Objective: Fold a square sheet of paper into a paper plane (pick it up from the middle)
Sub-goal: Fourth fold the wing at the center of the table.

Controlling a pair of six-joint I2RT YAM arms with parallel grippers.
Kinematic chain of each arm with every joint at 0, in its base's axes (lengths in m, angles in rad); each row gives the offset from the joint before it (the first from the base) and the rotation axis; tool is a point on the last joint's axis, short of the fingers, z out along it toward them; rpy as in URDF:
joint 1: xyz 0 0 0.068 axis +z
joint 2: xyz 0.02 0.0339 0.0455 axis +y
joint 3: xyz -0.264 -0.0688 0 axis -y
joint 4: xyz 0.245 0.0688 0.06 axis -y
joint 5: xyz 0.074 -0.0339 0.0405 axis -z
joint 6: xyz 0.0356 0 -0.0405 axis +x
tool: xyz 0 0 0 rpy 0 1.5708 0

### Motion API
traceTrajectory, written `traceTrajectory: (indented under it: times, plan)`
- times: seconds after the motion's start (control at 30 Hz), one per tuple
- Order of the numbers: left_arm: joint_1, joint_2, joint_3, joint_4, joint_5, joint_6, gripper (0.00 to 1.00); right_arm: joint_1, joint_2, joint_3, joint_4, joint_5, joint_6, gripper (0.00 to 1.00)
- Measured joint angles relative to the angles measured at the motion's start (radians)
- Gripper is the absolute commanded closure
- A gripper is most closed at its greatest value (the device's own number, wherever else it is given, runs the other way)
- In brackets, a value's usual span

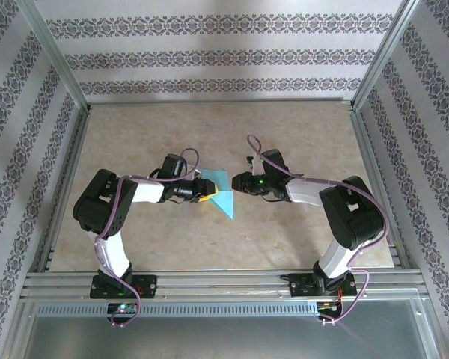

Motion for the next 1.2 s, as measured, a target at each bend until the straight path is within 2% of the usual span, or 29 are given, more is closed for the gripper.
traceTrajectory:
  times: [0.17,0.3,0.43,0.63,0.73,0.93,1.2]
  plan:
    - [-0.001,0.0,0.024,-0.048,-0.002,0.041,0.75,0.0,-0.025,-0.011,-0.017,0.04,-0.006,0.64]
    - [-0.005,0.0,0.031,-0.068,-0.012,0.052,0.84,0.0,-0.085,-0.035,-0.036,0.09,-0.028,0.56]
    - [-0.006,0.0,0.033,-0.09,-0.033,0.043,0.89,0.009,-0.179,-0.083,-0.04,0.182,-0.08,0.5]
    - [-0.011,-0.011,0.026,-0.095,-0.109,-0.034,0.9,0.123,-0.291,-0.152,-0.041,0.397,-0.234,0.47]
    - [-0.028,-0.044,0.015,-0.113,-0.17,-0.08,0.9,0.177,-0.298,-0.179,-0.031,0.461,-0.309,0.48]
    - [-0.06,-0.097,0.009,-0.133,-0.274,-0.187,0.9,0.273,-0.268,-0.211,0.033,0.538,-0.457,0.48]
    - [-0.065,-0.1,0.03,-0.239,-0.333,-0.288,0.89,0.364,-0.158,-0.203,0.106,0.568,-0.604,0.47]
